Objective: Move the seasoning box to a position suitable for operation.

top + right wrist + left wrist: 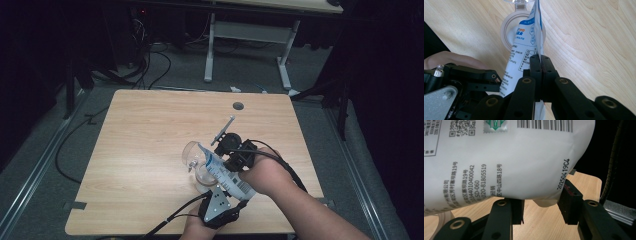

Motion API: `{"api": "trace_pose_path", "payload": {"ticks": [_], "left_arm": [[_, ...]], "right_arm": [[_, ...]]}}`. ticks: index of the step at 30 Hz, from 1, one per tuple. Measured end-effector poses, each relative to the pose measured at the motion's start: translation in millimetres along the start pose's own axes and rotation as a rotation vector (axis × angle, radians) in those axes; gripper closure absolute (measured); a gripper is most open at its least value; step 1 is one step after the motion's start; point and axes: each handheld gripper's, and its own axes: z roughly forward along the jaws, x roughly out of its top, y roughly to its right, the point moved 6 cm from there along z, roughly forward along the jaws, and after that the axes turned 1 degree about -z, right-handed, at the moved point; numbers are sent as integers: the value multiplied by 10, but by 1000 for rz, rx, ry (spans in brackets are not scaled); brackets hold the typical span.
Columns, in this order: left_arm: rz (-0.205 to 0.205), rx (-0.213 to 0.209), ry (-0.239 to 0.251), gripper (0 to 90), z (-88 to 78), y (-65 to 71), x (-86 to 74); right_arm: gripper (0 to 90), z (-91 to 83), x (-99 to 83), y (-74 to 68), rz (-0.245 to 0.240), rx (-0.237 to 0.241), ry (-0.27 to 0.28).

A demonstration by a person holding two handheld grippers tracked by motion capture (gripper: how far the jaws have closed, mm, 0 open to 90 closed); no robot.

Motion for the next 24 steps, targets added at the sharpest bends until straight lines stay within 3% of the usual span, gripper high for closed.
{"api": "trace_pose_path", "payload": {"ticks": [24], "left_arm": [[-2,2,-1,604,1,-5,14]], "right_arm": [[900,6,17,9,-3,5,7]]}}
